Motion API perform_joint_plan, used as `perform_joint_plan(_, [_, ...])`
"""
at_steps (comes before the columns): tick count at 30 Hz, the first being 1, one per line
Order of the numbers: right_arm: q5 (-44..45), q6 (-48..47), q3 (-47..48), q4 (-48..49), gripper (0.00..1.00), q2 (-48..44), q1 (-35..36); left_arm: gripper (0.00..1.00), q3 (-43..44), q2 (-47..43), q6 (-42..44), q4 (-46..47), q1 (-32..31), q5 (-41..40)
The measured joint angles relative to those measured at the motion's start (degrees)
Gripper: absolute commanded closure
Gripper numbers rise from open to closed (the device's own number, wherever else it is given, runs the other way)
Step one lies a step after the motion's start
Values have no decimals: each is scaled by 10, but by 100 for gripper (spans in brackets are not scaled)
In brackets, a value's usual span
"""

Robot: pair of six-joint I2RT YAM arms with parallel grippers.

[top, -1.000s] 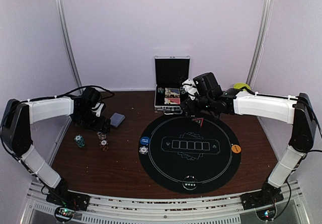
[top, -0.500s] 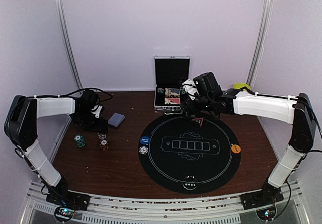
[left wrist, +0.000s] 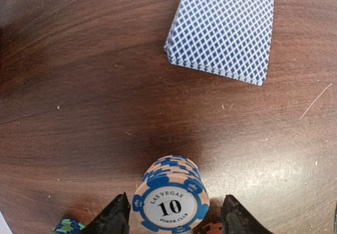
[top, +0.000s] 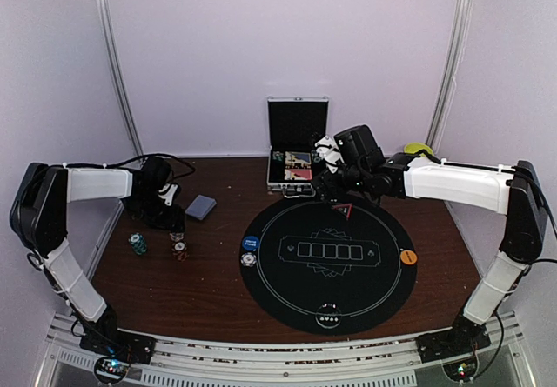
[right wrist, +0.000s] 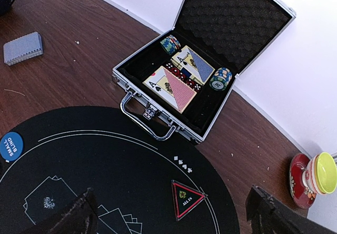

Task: Distribute texas hold em gaming equipment
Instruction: Pick up the pile of poker chips from the pile of poker chips.

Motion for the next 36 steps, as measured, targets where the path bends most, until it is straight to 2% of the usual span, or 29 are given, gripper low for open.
perform_joint_plan(20, [-1,0,0,0,0,0,0,67,0,0,0,10,2,0])
perform_joint_plan(29, [-1,0,0,0,0,0,0,73,0,-14,-1,10,2,-4])
perform_joint_plan(36, [0,0,0,0,0,0,0,74,0,-43,0,10,2,-4])
